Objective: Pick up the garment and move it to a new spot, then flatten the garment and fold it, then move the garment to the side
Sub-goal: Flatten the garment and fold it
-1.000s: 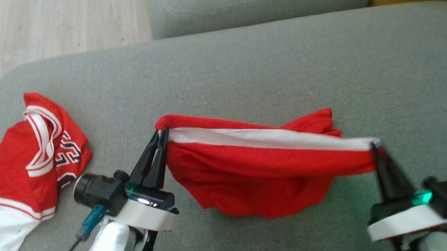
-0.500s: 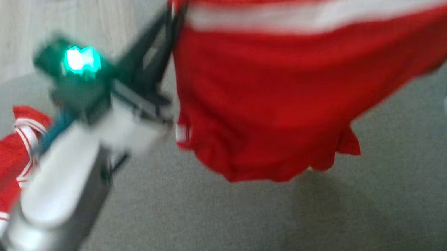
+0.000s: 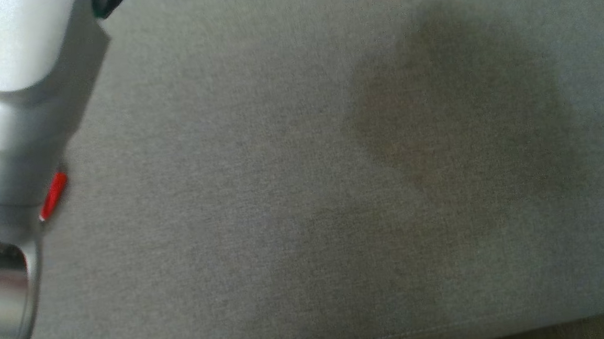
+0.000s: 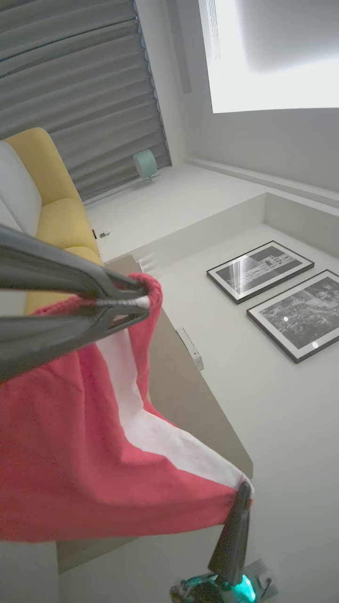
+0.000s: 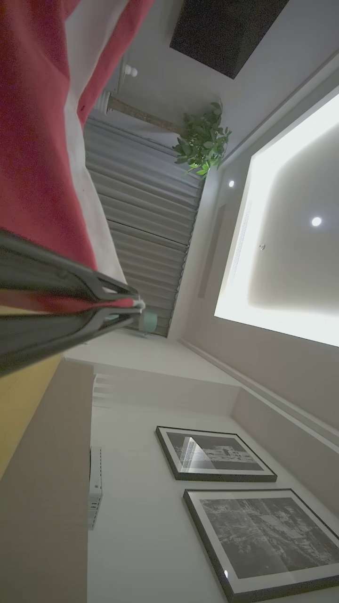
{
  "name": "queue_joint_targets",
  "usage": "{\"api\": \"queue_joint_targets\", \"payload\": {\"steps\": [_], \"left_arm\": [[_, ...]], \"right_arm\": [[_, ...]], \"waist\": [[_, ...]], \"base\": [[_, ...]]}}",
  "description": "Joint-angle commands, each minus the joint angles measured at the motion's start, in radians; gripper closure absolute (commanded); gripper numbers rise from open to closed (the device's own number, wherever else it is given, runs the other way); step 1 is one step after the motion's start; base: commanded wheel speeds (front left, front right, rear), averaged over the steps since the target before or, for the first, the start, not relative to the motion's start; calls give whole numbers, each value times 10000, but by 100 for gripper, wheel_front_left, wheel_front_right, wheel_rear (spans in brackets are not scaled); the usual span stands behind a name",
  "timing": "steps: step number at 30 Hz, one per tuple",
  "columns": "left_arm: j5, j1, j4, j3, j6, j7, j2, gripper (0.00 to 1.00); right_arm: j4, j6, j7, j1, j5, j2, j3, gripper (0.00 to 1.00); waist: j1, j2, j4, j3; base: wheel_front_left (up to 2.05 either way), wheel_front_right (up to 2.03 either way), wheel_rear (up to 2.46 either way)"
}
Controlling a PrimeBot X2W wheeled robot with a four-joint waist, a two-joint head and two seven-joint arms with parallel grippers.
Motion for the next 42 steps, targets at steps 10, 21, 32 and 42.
{"api": "queue_joint_targets", "payload": {"steps": [10, 21, 32, 42], "left_arm": [[962, 3888, -1895, -147, 18, -35, 458, 100], [1254, 10571, -2920, -466, 299, -37, 243, 100], [1008, 11402, -3940, -276, 138, -37, 191, 100], [-1245, 7712, -1094, -81, 21, -37, -1260, 100]], "right_arm": [[-1022, 67, -21, 3927, -9, 459, -43, 100], [-2398, 67, -21, 9958, 938, 1152, -1378, 100], [-3665, 67, -21, 11228, 884, 629, -2237, 100], [31, 67, 829, 6105, 858, -1218, 62, 100]], "waist": [[-5, 0, -54, 745], [-5, 0, -58, -142], [-5, 0, 507, -434], [-5, 0, 1438, 1122]], "base": [[0, 0, 0], [0, 0, 0], [0, 0, 0], [0, 0, 0]]}}
